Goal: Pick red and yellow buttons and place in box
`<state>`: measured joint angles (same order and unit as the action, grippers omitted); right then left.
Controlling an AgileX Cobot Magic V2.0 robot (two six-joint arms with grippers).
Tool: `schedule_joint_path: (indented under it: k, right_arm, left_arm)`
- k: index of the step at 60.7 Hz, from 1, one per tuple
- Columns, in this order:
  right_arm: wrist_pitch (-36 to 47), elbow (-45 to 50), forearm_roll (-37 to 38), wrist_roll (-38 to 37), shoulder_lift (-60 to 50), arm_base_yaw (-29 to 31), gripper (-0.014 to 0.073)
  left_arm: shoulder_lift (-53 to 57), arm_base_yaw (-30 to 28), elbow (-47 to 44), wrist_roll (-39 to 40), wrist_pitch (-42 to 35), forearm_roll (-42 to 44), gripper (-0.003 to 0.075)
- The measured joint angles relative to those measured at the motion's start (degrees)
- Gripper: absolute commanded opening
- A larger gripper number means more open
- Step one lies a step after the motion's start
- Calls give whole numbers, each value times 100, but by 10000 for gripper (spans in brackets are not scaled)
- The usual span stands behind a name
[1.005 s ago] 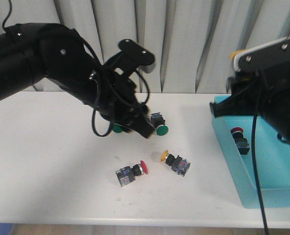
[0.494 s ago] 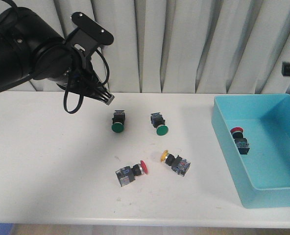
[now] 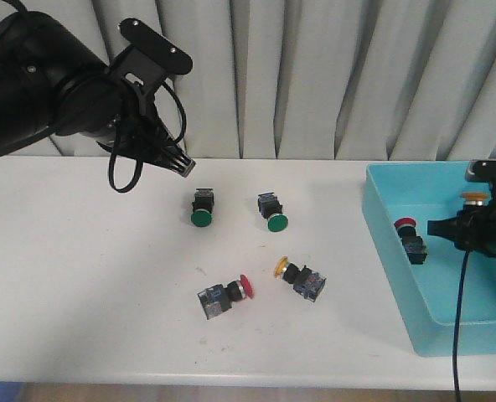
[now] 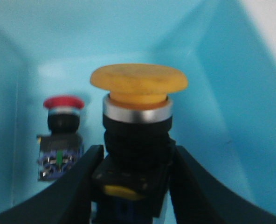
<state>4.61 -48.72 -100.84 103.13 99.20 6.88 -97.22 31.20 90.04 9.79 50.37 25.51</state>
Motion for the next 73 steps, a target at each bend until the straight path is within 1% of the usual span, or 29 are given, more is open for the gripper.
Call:
schedule_joint_path:
  k: [6,10,23,27,32,43,51,63,73]
  right_arm:
    - [-7,-112,18,-11,362,0,106]
    - [-3,-222,19,-35,546,0,167]
    - [-8,-461,21,-78,769,0,436]
    - [-23,-495,25,-78,783,0,503]
    - [-22,-515,25,-78,783,0,545]
    - [-49,-515,36,-78,675,0,547]
    - [-232,-510,42,-78,159,0,530]
    - [-868,-510,63,-78,-1410,0,482]
    - [-1304,-510,131,-90,-2859,0,403]
  left_arm:
    - [0,0,0,0,0,0,-7]
    - [0,0,0,0,0,0,-7]
    - [0,0,0,7,0,0,-7]
    - [0,0,0,7,0,0,-7]
    - [0,0,0,7,0,0,-6]
    - [0,0,0,7,0,0,-6]
    - [0,0,0,9,0,0,-6]
    - [0,0,0,132,0,0,-6]
    - [0,0,0,172,0,0,-6]
